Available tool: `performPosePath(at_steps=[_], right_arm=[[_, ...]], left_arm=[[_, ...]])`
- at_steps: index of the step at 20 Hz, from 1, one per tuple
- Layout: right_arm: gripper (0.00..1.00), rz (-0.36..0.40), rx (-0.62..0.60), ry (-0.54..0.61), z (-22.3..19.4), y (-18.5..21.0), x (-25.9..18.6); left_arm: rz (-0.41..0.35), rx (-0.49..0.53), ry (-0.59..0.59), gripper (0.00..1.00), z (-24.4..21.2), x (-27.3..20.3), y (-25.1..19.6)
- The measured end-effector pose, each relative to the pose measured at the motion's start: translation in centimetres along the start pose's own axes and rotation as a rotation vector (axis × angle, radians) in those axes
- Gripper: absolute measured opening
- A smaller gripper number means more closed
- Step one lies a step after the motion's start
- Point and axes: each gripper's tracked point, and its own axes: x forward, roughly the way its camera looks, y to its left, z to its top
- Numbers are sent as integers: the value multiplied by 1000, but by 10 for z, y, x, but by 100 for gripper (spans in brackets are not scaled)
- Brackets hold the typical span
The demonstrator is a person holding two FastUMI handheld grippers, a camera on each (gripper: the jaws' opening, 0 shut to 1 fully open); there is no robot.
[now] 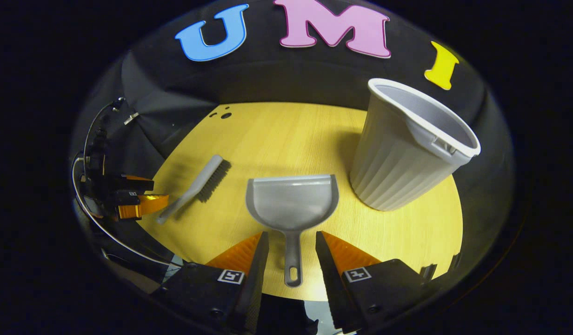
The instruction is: Pick up the small broom and dustpan from the desktop, sweep the trash into the dustpan with the broom, and then empty the trash into the garbage bin.
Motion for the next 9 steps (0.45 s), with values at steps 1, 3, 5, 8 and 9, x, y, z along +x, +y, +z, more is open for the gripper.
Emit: performPosePath(at_steps=[1,3,5,8,9], right_arm=[[63,5,-7,-19,5,3,-3],[66,7,-16,-56,15,8,-11],[69,5,-27,-98,26,11,-21],[86,1,-53,-180,46,16,-33],[88,3,-66,-203,52,18,-37]], left_arm=[[-3,-1,-42,96,10,-8,-4],[-7,-3,-125,96,28,-25,-11],[-16,-13,-201,96,44,-40,-21],[-27,-18,-300,96,65,-62,-30],[-28,-19,-326,96,68,-70,-32]])
